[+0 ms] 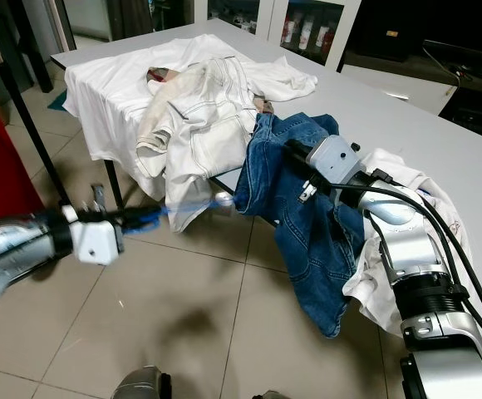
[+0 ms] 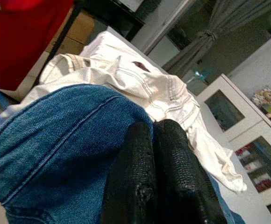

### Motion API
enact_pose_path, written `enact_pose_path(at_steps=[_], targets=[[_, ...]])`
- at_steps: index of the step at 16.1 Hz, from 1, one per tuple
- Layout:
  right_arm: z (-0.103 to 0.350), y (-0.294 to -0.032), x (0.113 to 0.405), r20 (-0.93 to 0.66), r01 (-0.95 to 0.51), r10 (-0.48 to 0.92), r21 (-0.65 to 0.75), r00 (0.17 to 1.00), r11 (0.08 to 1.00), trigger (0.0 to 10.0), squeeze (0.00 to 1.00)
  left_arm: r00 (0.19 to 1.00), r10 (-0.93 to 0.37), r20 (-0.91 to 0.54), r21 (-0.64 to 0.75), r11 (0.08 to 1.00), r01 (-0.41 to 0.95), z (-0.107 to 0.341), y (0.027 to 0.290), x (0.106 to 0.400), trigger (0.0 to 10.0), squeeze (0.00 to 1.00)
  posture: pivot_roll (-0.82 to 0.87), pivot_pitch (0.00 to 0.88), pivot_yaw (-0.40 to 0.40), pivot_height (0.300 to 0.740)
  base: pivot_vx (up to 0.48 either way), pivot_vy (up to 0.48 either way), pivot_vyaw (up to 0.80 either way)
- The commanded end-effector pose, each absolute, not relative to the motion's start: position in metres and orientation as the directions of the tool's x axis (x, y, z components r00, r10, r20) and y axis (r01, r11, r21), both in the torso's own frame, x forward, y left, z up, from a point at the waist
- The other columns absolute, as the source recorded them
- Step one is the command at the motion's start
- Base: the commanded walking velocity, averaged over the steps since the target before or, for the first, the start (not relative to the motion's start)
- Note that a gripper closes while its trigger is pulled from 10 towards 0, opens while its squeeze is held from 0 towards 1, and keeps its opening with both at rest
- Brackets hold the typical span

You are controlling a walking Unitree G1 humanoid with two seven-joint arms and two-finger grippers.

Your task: Hang hanger

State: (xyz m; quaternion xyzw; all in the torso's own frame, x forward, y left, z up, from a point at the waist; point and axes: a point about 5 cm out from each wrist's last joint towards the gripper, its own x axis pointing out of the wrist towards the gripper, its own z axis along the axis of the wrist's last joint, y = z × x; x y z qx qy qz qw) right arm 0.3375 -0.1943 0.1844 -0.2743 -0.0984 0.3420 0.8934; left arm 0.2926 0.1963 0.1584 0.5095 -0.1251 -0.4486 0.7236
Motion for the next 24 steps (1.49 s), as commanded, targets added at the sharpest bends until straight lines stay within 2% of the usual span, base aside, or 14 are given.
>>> enact_pose_path(at_steps=[1, 4, 7, 8, 14, 18, 21, 23, 24], targets=[[0.195, -0.201, 0.336, 0.029, -0.534, 0.666, -0.573, 0.745, 0.622, 0.0, 0.00, 0.574, -0.773, -0.271, 0.867, 0.062, 0.494, 0.166, 0.199, 0.295, 10.0, 0.00, 0.13, 0.000, -0.066, 0.710, 0.000, 0.000, 0.00], [0.201, -0.195, 0.332, 0.058, -0.557, 0.709, -0.575, 0.703, 0.599, 0.0, 0.00, 0.602, -0.772, -0.203, 0.912, 0.076, 0.404, 0.183, 0.204, 0.303, 10.0, 0.00, 0.12, 0.000, -0.065, 0.710, 0.000, 0.000, 0.00], [0.210, -0.175, 0.326, 0.095, -0.606, 0.773, -0.564, 0.627, 0.560, 0.0, 0.00, 0.578, -0.786, -0.220, 0.911, 0.048, 0.411, 0.176, 0.196, 0.305, 10.0, 0.00, 0.12, 0.000, -0.063, 0.710, 0.000, 0.000, 0.00], [0.212, -0.163, 0.322, 0.079, -0.648, 0.820, -0.572, 0.567, 0.503, 0.0, 0.00, 0.557, -0.807, -0.199, 0.923, 0.038, 0.384, 0.175, 0.187, 0.308, 10.0, 0.00, 0.12, 0.000, -0.061, 0.710, 0.000, 0.000, 0.00], [0.231, -0.147, 0.316, 0.106, -0.680, 0.872, -0.584, 0.477, 0.443, 0.0, 0.00, 0.502, -0.855, -0.133, 0.958, 0.020, 0.287, 0.186, 0.168, 0.315, 10.0, 0.00, 0.12, 0.000, -0.060, 0.710, 0.000, 0.000, 0.00], [0.255, -0.151, 0.320, 0.177, -0.650, 0.860, -0.587, 0.479, 0.483, 0.0, 0.00, 0.422, -0.905, 0.056, 0.983, 0.125, 0.138, 0.210, 0.155, 0.313, 10.0, 0.00, 0.11, 0.000, -0.055, 0.710, 0.000, 0.000, 0.00], [0.277, -0.157, 0.320, 0.240, -0.668, 0.862, -0.552, 0.447, 0.500, 0.0, 0.00, 0.367, -0.914, 0.172, 0.977, 0.207, 0.057, 0.224, 0.151, 0.306, 10.0, 0.00, 0.12, 0.000, -0.058, 0.710, 0.000, 0.000, 0.00], [0.284, -0.161, 0.321, 0.241, -0.701, 0.876, -0.527, 0.419, 0.480, 0.0, 0.00, 0.342, -0.923, 0.178, 0.976, 0.211, 0.061, 0.222, 0.149, 0.302, 10.0, 0.00, 0.13, 0.000, -0.063, 0.710, 0.000, 0.000, 0.00], [0.285, -0.161, 0.318, 0.217, -0.746, 0.901, -0.504, 0.377, 0.434, 0.0, 0.00, 0.324, -0.929, 0.180, 0.975, 0.212, 0.068, 0.218, 0.147, 0.298, 10.0, 0.00, 0.13, 0.000, -0.064, 0.710, 0.000, 0.000, 0.00]])
